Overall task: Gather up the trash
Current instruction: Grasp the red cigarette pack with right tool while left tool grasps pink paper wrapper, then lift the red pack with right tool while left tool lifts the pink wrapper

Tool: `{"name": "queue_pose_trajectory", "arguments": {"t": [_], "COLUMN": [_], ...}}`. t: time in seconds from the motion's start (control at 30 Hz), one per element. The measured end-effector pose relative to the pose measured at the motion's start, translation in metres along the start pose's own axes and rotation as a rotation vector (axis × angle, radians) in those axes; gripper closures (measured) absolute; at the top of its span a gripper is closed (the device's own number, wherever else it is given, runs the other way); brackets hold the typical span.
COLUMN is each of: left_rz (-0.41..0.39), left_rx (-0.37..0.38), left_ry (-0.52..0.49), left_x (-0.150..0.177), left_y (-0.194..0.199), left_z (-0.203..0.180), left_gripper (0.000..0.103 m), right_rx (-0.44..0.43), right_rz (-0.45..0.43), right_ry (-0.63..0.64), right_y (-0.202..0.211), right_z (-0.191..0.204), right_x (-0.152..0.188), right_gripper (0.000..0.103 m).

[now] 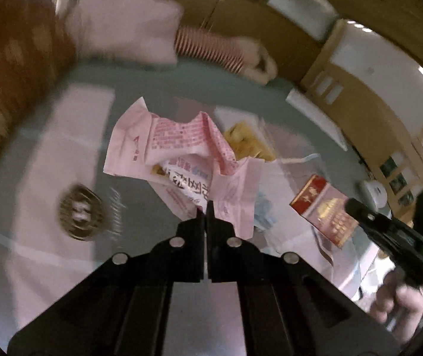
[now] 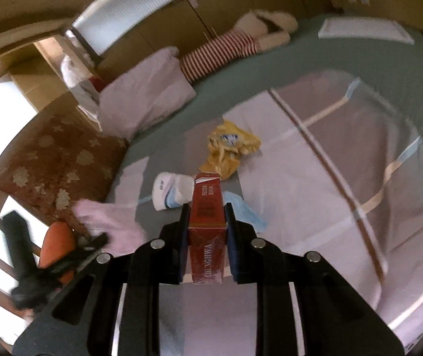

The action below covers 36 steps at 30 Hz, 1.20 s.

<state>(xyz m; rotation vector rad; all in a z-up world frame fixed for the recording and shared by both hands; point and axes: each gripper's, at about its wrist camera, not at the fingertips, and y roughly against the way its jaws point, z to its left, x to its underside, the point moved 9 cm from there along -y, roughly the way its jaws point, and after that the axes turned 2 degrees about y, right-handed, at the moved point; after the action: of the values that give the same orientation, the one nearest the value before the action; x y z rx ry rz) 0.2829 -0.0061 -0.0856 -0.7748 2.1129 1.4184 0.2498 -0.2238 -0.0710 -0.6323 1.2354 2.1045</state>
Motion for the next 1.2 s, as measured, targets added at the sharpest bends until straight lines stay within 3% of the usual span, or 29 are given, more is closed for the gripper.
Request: {"name": "queue_pose_trajectory", "arguments": {"t": [0.1,0.23,0.57,1.2], "left_rz": [-0.083,-0.077,-0.032,-0.002], "left_rx": [-0.030,-0.006,-0.049,-0.071], "left_ry": [-0.096,-0.091,-0.127,-0.128], "left_x": [0.008,0.040,0.097,0.105], "left_y": [0.054,0.084,0.095,0.081], "left_z": [-0.010,-0.010,-0.004,-0.002], "left_gripper": [0.102,0.102,0.101,0.101], "right_rx": [0.013,0.035,0.056,0.052], "right_rz": [-0.055,-0.063,-0.062,-0.037], "right_ry": [0.062,0.141,0.247,0.241], "right_y": [0.031,0.052,0.070,0.064], "right_z": [0.014,0.030,0.058,0.060], "right_x": [0.011,0.038,0.083,0.089], "right_gripper": [0.080,0.080,0.080,0.080]}}
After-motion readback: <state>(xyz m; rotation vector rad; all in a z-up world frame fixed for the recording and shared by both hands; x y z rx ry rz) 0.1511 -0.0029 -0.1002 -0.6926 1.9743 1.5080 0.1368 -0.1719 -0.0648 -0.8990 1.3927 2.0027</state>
